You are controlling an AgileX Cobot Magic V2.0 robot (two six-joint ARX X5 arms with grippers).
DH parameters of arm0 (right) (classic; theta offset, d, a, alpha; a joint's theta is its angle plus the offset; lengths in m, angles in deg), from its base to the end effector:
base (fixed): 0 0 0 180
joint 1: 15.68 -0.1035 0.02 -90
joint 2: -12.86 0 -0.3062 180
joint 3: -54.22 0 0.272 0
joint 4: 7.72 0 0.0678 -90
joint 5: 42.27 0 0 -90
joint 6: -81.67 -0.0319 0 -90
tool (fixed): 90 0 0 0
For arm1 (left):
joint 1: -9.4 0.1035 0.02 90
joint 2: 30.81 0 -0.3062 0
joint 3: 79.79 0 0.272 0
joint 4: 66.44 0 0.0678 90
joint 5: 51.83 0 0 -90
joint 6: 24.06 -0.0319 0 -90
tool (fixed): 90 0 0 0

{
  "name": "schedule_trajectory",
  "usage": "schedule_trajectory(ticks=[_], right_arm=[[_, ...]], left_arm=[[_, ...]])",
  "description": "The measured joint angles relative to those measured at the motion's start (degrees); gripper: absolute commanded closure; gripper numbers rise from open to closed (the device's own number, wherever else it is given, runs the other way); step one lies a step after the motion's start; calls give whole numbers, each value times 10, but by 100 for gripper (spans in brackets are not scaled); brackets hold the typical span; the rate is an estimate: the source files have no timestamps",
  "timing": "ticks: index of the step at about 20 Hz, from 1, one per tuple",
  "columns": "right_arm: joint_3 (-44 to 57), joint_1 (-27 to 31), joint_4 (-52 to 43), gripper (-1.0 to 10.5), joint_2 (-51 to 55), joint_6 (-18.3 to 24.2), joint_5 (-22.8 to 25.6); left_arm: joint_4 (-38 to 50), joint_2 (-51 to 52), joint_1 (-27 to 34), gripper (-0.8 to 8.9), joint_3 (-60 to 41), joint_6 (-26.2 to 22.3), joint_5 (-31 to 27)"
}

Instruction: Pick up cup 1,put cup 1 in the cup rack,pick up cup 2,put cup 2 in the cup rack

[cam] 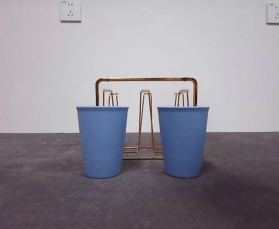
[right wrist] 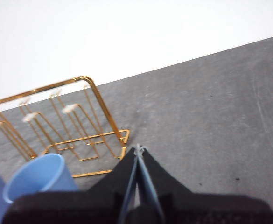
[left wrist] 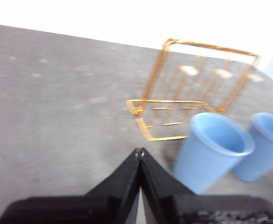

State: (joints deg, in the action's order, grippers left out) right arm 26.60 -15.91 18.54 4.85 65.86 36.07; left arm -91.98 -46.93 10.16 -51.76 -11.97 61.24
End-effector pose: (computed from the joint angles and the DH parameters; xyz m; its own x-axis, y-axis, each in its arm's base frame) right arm 0.0714 0.0067 0.2260 0.9720 0.2060 -0.1134 -0.1654 0.9417 0.2931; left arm 0.0866 -0.0114 0.2218 0.8992 -0.3800 -0.2168 0.3111 0.9038 -0.2938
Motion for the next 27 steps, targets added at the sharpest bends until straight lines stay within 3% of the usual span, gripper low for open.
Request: schedule_trajectory(ticks=[7,15,19,24,25,26,27], right_arm=[[-160,0,140,958,-129,33,-56],[-359,0,361,958,-290,141,-112],[-423,-1,443,958,-346,196,-113],[-441,-1,451,939,-370,214,-128],[-441,-1,451,904,-370,215,-128],[-441,-1,450,762,-370,215,-128],[-441,-1,451,588,-370,216,-128]], left_arm=[[-65,-53,0,820,103,1,75],[-160,-123,0,820,195,-5,184],[-214,-155,0,820,232,-32,194],[-240,-178,0,799,251,-52,195],[-241,-180,0,724,254,-52,195],[-242,-184,0,539,262,-52,195],[-243,-187,0,294,273,-52,195]])
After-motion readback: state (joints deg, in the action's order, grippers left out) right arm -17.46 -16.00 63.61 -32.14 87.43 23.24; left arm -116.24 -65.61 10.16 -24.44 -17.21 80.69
